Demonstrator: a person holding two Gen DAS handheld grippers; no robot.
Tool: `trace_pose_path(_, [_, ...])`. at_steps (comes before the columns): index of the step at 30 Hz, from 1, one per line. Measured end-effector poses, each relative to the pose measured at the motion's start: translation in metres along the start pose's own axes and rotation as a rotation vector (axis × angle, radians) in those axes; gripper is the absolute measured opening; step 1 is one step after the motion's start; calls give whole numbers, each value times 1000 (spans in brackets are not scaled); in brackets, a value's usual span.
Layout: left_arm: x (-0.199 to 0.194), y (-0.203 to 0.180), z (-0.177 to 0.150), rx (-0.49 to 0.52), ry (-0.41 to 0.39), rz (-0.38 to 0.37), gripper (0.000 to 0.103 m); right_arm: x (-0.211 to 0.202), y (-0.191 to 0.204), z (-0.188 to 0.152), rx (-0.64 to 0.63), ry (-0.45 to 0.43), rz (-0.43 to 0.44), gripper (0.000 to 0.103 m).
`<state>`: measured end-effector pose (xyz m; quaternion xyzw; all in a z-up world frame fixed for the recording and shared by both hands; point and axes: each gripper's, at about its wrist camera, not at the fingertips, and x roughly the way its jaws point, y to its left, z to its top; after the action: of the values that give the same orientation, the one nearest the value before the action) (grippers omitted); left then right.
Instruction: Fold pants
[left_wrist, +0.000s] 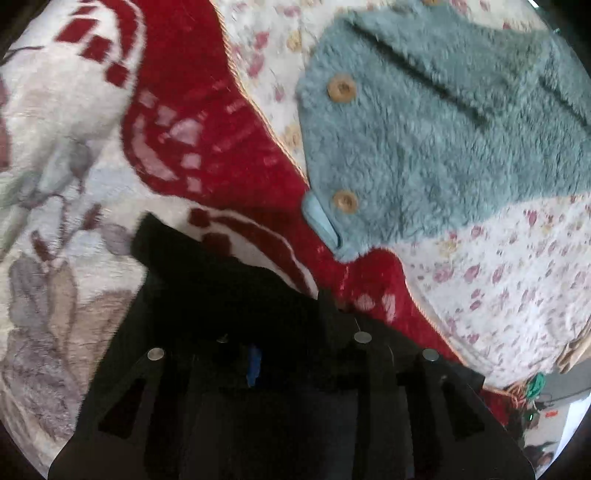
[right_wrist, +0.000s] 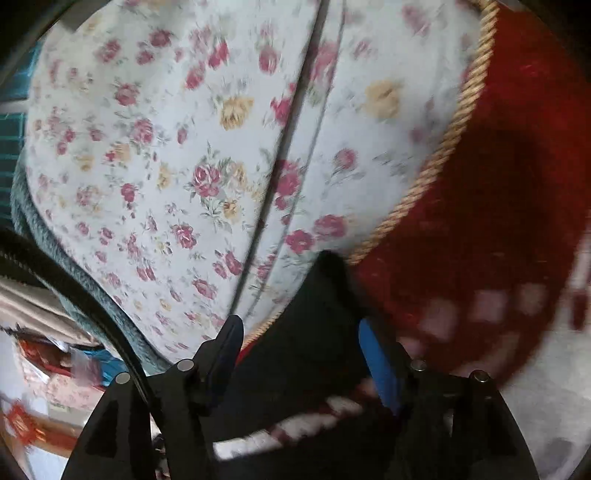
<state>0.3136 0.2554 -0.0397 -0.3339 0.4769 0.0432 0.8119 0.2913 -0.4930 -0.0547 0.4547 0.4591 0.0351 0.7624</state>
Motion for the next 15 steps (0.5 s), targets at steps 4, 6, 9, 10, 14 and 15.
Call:
trace_pose_path(4, [-8, 9, -10, -25, -1, -37, 25, -23, -28, -9, 49, 5, -27, 63])
trace_pose_path(6, [-12, 11, -20, -39, 5, -53, 25, -30, -34, -13, 72, 15, -34, 63])
trace_pose_path(9, [-25, 17, -51, -42, 37, -82, 25, -48, -33, -26, 82, 78, -82, 63])
trace_pose_path(10, [-29, 19, -61, -36, 59, -85, 25, -59, -32, -38, 77, 107, -89, 63])
trace_pose_path(14, [-65, 47, -108, -52, 137, -152, 25, -85, -44, -72, 111, 173, -10, 64])
trace_pose_path(15, [-79, 54, -116, -52, 127, -175, 25, -86, -51, -76, 144, 179, 22, 64])
